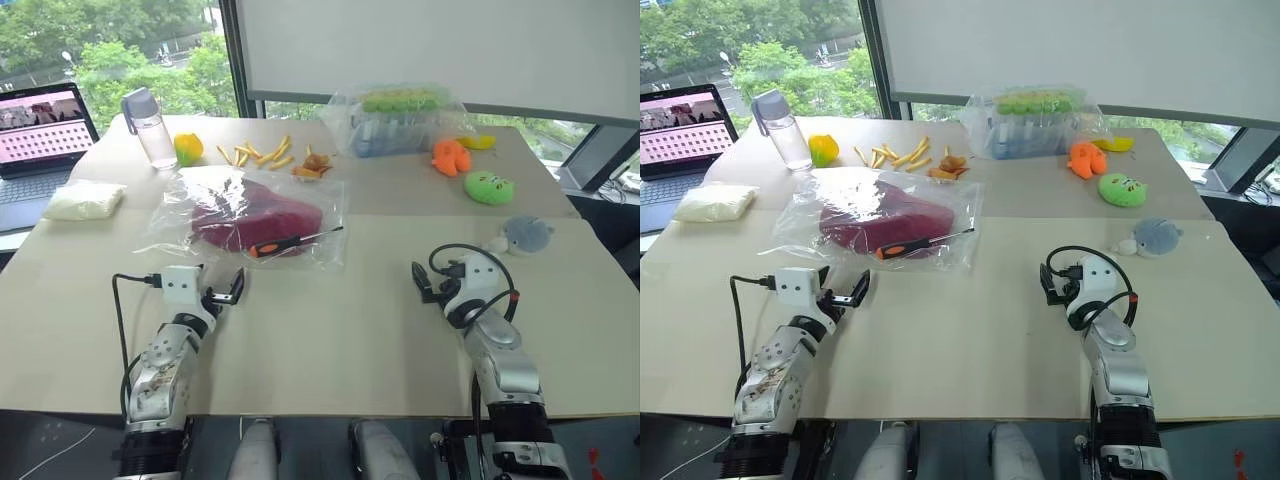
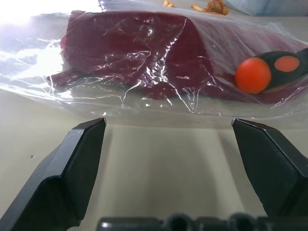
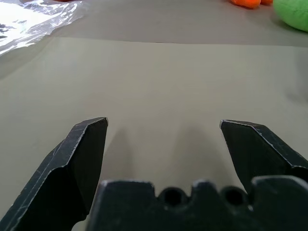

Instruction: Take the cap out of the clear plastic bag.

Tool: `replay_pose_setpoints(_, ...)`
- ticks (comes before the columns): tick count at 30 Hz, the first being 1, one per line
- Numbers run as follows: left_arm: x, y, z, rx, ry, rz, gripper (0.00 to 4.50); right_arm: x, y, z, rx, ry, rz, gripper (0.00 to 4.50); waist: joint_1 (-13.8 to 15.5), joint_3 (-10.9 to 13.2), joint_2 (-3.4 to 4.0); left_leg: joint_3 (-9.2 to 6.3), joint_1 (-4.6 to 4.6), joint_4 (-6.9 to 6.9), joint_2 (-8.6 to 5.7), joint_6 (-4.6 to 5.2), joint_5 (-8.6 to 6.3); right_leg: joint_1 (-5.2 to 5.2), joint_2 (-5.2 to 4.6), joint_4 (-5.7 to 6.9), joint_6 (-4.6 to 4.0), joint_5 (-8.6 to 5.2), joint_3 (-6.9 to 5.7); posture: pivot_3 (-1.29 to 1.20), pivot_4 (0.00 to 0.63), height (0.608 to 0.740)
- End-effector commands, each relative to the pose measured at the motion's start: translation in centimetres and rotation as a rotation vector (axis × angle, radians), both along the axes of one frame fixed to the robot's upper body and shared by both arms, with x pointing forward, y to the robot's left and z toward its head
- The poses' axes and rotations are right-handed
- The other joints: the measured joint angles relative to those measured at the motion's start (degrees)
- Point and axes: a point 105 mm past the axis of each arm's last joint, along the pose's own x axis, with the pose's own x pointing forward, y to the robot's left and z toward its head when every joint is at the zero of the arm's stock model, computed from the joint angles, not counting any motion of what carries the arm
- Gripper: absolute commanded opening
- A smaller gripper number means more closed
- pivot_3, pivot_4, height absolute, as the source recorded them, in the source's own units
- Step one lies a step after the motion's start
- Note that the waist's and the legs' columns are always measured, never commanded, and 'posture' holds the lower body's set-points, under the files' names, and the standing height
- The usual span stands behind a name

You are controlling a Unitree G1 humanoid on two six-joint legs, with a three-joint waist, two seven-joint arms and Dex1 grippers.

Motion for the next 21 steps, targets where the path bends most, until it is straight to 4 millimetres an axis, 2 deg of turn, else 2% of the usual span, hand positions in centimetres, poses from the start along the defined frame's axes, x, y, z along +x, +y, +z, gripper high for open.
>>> replay_pose_setpoints(1, 0.7, -0.6, 3.2, -0.037, -0.095, -0.075, 4.5, 0.3, -1.4, 3.4, -0.045, -0.082, 0.009, 4.48, 0.0, 0.0, 0.0, 0.0, 0.0, 0.01, 0.0, 0.0, 0.0, 0.01, 0.0, 0.0, 0.0, 0.0, 0.0, 0.0, 0.15, 0.74)
replay_pose_setpoints(2, 0.9, -0.9, 5.2, -0.047, -0.146, -0.14, 4.5, 0.7, -1.6, 5.2, -0.063, -0.111, 0.048, 4.48, 0.1, 0.0, 0.03, 0.0, 0.01, 0.02, 0.0, 0.0, 0.0, 0.02, 0.0, 0.0, 0.0, 0.0, 0.0, 0.0, 0.15, 0.74)
replay_pose_setpoints(4, 0.8, -1.3, 7.5, -0.045, -0.196, -0.221, 4.5, 1.2, -1.5, 7.4, -0.076, -0.143, 0.102, 4.48, 0.2, 0.1, 0.07, 0.0, -0.21, 0.06, -0.01, 0.0, 0.0, -0.12, -0.01, 0.01, 0.0, 0.0, -0.01, 0.0, 0.15, 0.74)
replay_pose_setpoints(6, 1.6, -1.0, 9.8, -0.09, -0.208, -0.257, 4.5, 2.4, -1.3, 10.5, 0.058, -0.168, 0.112, 4.48, 0.0, 0.1, 0.07, 0.0, -0.29, 0.06, 0.0, 0.01, 0.01, -0.21, 0.0, 0.01, 0.01, 0.02, -0.01, 0.0, 0.15, 0.74)
replay_pose_setpoints(8, 2.3, -1.9, 13.5, -0.112, -0.261, -0.342, 4.5, 2.6, 0.6, 13.6, 0.073, -0.166, 0.245, 4.48, -0.1, 0.1, 0.07, -0.01, -0.2, 0.07, 0.0, 0.03, 0.02, -0.15, 0.03, 0.09, 0.03, 0.03, -0.01, 0.0, 0.15, 0.74)
replay_pose_setpoints(10, 2.8, -3.1, 15.1, -0.062, -0.259, -0.409, 4.5, 1.9, 2.4, 14.9, 0.028, -0.15, 0.375, 4.48, -0.1, 0.1, 0.08, -0.06, -0.24, 0.04, 0.0, 0.07, 0.05, -0.15, 0.08, 0.12, 0.09, 0.01, -0.04, 0.0, 0.15, 0.74)
replay_pose_setpoints(11, 3.2, -3.8, 15.2, -0.05, -0.232, -0.44, 4.5, 1.4, 3.6, 15.4, -0.002, -0.144, 0.446, 4.48, -0.1, 0.1, 0.08, -0.07, -0.24, -0.01, 0.0, 0.47, 0.3, -0.12, 0.09, 0.1, 0.14, -0.08, -0.03, 0.0, 0.15, 0.74)
replay_pose_setpoints(13, 3.7, -4.9, 15.4, -0.026, -0.195, -0.49, 4.5, 0.3, 5.3, 15.8, -0.076, -0.129, 0.552, 4.48, 0.1, 0.1, 0.08, -0.06, -0.18, 0.01, -0.03, 0.56, 0.2, 0.03, 0.05, 0.09, 0.32, -0.25, -0.03, 0.0, 0.15, 0.74)
replay_pose_setpoints(16, 3.5, -8.0, 14.5, 0.056, -0.098, -0.66, 4.5, -2.2, 8.0, 16.0, -0.246, -0.106, 0.752, 4.48, 0.4, 0.1, 0.1, -0.06, -0.36, 0.03, -0.08, 0.65, 0.04, -0.09, 0.02, 0.06, 0.6, -0.25, -0.03, 0.0, 0.15, 0.74)
replay_pose_setpoints(18, 3.2, -9.0, 13.7, 0.128, -0.044, -0.74, 4.5, -4.0, 8.7, 15.7, -0.343, -0.07, 0.863, 4.48, 0.4, 0.1, 0.1, -0.06, -0.57, 0.02, -0.08, 0.67, 0.02, -0.3, 0.02, 0.07, 0.6, -0.26, -0.04, 0.0, 0.15, 0.74)
replay_pose_setpoints(19, 3.2, -9.1, 13.5, 0.155, -0.028, -0.757, 4.5, -4.5, 8.8, 15.6, -0.372, -0.054, 0.895, 4.48, 0.4, 0.1, 0.1, -0.06, -0.64, 0.02, -0.08, 0.68, 0.01, -0.36, 0.02, 0.08, 0.6, -0.26, -0.04, 0.0, 0.15, 0.74)
replay_pose_setpoints(21, 3.3, -9.2, 12.2, 0.317, 0.026, -0.806, 4.5, -4.9, 8.2, 15.6, -0.416, -0.006, 0.928, 4.48, 0.3, 0.1, 0.1, -0.06, -0.67, 0.03, -0.08, 0.69, 0.0, -0.43, 0.02, 0.08, 0.59, -0.27, -0.04, 0.0, 0.15, 0.74)
